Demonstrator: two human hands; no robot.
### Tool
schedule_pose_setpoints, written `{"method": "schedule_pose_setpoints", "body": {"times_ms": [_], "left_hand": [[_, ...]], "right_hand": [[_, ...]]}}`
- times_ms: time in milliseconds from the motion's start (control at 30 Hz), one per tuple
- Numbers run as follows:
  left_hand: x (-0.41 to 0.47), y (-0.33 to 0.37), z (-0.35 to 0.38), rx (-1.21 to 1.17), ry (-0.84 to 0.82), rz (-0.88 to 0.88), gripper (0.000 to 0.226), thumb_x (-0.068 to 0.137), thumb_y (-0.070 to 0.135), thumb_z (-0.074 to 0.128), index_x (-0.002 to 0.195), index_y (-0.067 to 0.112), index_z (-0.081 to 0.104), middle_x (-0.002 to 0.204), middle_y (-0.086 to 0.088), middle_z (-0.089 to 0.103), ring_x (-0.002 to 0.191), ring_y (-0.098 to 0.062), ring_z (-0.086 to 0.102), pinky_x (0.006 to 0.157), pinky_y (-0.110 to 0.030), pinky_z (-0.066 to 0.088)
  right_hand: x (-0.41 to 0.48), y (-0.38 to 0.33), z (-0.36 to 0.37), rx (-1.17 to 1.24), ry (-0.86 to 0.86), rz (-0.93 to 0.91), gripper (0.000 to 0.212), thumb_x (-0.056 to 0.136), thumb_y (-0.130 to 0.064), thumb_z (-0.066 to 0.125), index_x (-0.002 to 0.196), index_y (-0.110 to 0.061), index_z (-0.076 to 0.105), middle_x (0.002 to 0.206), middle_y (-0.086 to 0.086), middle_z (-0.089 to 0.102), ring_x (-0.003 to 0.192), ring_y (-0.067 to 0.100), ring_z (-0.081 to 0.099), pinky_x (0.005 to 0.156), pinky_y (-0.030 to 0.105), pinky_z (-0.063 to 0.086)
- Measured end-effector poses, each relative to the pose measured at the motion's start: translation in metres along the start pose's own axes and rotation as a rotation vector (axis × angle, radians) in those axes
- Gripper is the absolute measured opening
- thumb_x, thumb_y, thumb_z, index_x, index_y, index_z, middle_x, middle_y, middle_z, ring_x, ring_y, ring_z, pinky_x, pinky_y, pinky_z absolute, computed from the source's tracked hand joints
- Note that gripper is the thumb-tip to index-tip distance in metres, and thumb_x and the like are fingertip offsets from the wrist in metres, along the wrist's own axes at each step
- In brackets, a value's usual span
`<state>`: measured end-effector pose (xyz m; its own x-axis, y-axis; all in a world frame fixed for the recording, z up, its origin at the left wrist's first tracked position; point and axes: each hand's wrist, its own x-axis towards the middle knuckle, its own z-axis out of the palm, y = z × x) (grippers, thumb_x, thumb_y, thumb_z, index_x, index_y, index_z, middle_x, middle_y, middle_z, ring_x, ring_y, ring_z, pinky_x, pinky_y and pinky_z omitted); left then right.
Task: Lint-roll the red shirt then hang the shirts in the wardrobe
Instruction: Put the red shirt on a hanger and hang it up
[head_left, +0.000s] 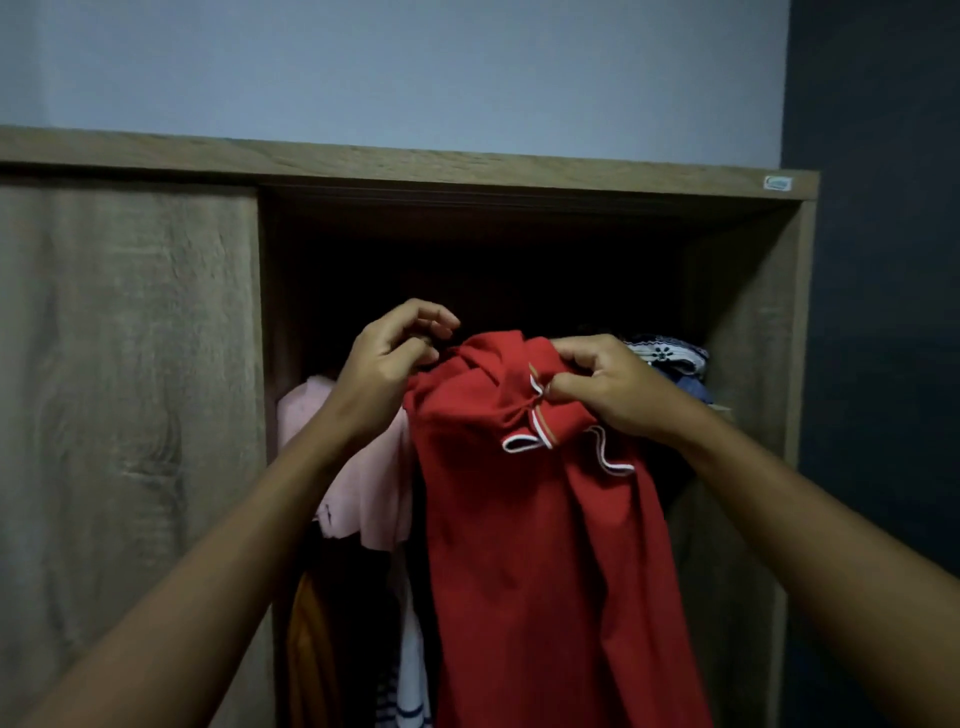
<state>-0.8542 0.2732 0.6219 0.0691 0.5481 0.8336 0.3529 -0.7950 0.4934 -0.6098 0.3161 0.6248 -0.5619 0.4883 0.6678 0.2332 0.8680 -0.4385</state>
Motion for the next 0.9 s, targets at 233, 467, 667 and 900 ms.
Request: {"method": "schedule_pose_setpoints", "body": {"times_ms": [233, 467, 667, 900], "left_hand": [[-0.021, -0.012, 0.014, 0.302, -0.409, -0.03, 0.05, 0.083, 0.031, 0.074, 0.131, 0.025, 0.062, 0.118, 0.007, 0.067, 0.103, 0.003, 0.062, 0.092, -0.016, 0.048], [-0.043, -0.019, 0.018, 0.299, -0.419, -0.047, 0.011, 0.08, 0.028, 0.065, 0.074, 0.02, 0.071, 0.072, 0.002, 0.069, 0.067, -0.005, 0.057, 0.065, -0.035, 0.05], [-0.058, -0.027, 0.008, 0.171, -0.507, -0.177, 0.039, 0.064, 0.033, 0.055, 0.074, -0.004, 0.063, 0.073, -0.018, 0.059, 0.069, -0.014, 0.052, 0.068, -0.031, 0.041], [-0.066, -0.025, 0.018, 0.057, -0.346, -0.256, 0.038, 0.079, -0.003, 0.054, 0.115, 0.006, 0.064, 0.106, -0.004, 0.067, 0.091, 0.002, 0.061, 0.072, -0.012, 0.046]], "right_hand": [[-0.023, -0.012, -0.001, -0.143, -0.132, -0.002, 0.022, 0.085, -0.003, 0.064, 0.096, -0.017, 0.076, 0.093, 0.001, 0.075, 0.085, 0.013, 0.07, 0.079, 0.033, 0.055], [-0.033, -0.008, 0.005, -0.221, -0.165, 0.069, 0.024, 0.085, -0.018, 0.059, 0.094, -0.032, 0.075, 0.091, -0.003, 0.077, 0.086, 0.02, 0.071, 0.078, 0.041, 0.054], [-0.039, 0.001, 0.011, -0.277, -0.169, 0.154, 0.018, 0.086, -0.02, 0.06, 0.091, -0.023, 0.077, 0.083, -0.005, 0.076, 0.073, 0.013, 0.069, 0.07, 0.04, 0.053], [-0.036, -0.01, 0.021, -0.315, -0.261, 0.044, 0.013, 0.078, -0.023, 0.057, 0.075, -0.029, 0.068, 0.074, -0.006, 0.071, 0.068, 0.006, 0.064, 0.064, 0.039, 0.052]]}}
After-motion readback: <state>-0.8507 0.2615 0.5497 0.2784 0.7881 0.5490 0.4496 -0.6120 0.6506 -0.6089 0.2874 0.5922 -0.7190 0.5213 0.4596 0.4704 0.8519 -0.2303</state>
